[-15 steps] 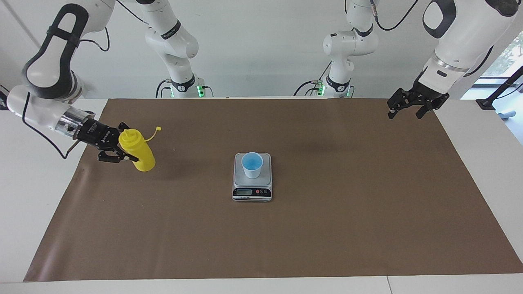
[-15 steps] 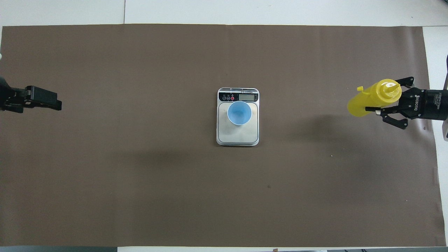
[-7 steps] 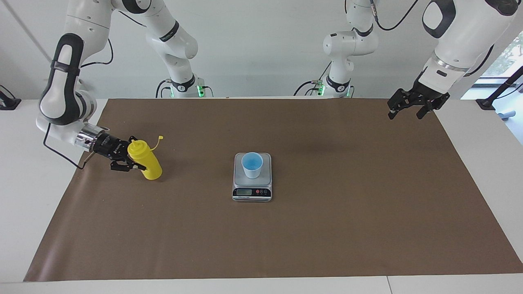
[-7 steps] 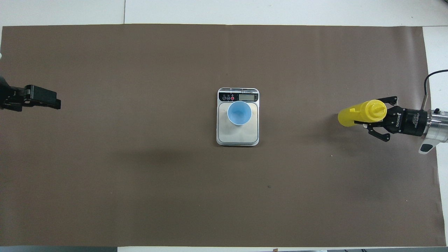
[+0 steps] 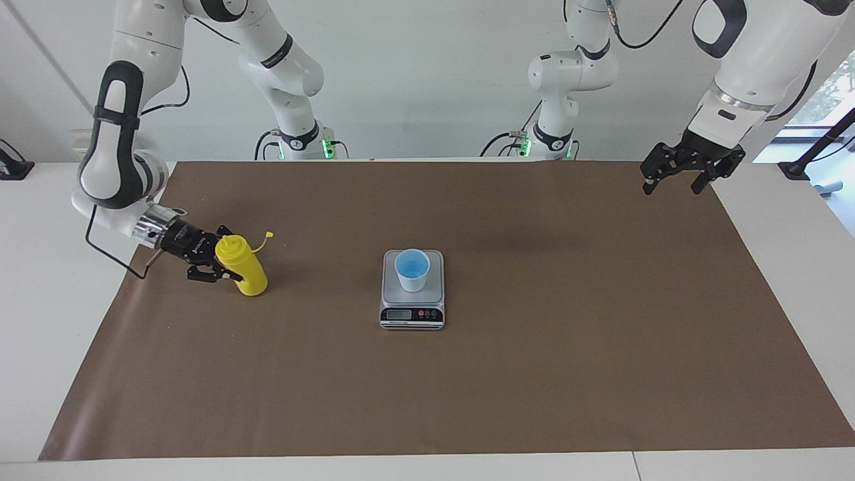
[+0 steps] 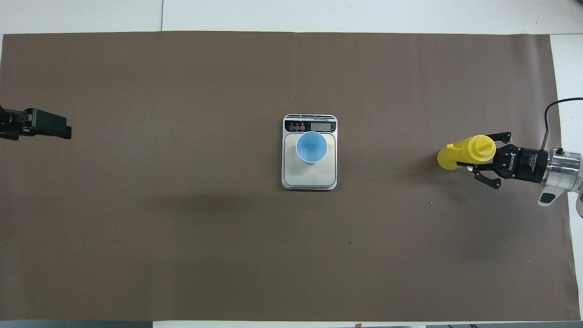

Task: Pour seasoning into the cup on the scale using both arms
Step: 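Lower the yellow bottle onto the table and open the right gripper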

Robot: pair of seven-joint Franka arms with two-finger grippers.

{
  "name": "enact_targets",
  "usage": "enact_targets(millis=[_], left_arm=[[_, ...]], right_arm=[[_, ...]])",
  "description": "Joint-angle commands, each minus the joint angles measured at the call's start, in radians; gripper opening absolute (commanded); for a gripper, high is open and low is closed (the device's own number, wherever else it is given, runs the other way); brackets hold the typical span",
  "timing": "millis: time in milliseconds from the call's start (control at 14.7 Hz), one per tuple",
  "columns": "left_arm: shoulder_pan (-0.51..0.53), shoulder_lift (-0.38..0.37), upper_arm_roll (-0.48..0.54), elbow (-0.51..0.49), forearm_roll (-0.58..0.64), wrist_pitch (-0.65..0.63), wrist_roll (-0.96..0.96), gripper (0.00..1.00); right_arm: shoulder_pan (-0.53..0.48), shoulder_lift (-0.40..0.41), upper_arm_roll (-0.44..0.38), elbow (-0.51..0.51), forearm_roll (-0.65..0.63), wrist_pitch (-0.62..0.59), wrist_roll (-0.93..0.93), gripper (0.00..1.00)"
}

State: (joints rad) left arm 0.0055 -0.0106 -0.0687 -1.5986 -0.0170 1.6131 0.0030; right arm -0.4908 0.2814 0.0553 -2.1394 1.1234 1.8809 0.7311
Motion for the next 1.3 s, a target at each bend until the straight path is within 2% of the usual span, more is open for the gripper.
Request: enact_targets(millis=[0,68,136,205,273,341,614,819,1024,1160,1228], left_arm=[[0.005,0.001,-0.002,0.014,0.020,-0.010,0.018,1.00],[0.002,0.001,-0.003,0.012,0.019,-0.010,0.020,1.00],[-0.001,0.000,-0.003,0.011,0.019,-0.010,0.020,1.00],[-0.002,0.000,-0.003,0.011,0.017,-0.010,0.018,1.00],[-0.002,-0.002,-0.003,0.009,0.017,-0.010,0.018,1.00],[-0.002,-0.002,-0.003,0.009,0.017,-0.012,0.018,1.00],[-0.002,-0.002,-0.003,0.011,0.017,-0.024,0.020,1.00],[0.007,-0.003,-0.003,0.009,0.017,-0.024,0.041,1.00],[0.008,-0.003,-0.002,0.009,0.017,-0.024,0.041,1.00],[0.008,-0.005,-0.002,0.005,0.017,-0.028,0.040,1.00],[0.008,-0.005,-0.002,0.003,0.019,-0.031,0.038,1.00]], right_arm=[[-0.011,-0.012,0.008,-0.028,0.038,0.014,-0.025,0.00],[-0.011,-0.008,0.008,-0.027,0.036,0.014,-0.025,0.00],[-0.011,-0.008,0.008,-0.027,0.036,0.015,-0.027,0.36],[-0.011,-0.007,0.008,-0.024,0.036,0.014,-0.022,0.61],[-0.011,-0.007,0.008,-0.022,0.036,0.014,-0.022,0.74],[-0.011,-0.007,0.008,-0.022,0.036,0.014,-0.022,1.00],[-0.018,-0.005,0.006,0.001,0.019,-0.022,-0.018,1.00],[-0.035,-0.021,0.003,0.099,-0.072,-0.107,0.039,1.00],[-0.058,-0.060,0.001,0.147,-0.129,-0.176,0.068,1.00],[-0.032,-0.140,0.015,0.200,-0.309,-0.193,0.068,1.00],[0.006,-0.149,0.017,0.252,-0.400,-0.245,0.065,1.00]])
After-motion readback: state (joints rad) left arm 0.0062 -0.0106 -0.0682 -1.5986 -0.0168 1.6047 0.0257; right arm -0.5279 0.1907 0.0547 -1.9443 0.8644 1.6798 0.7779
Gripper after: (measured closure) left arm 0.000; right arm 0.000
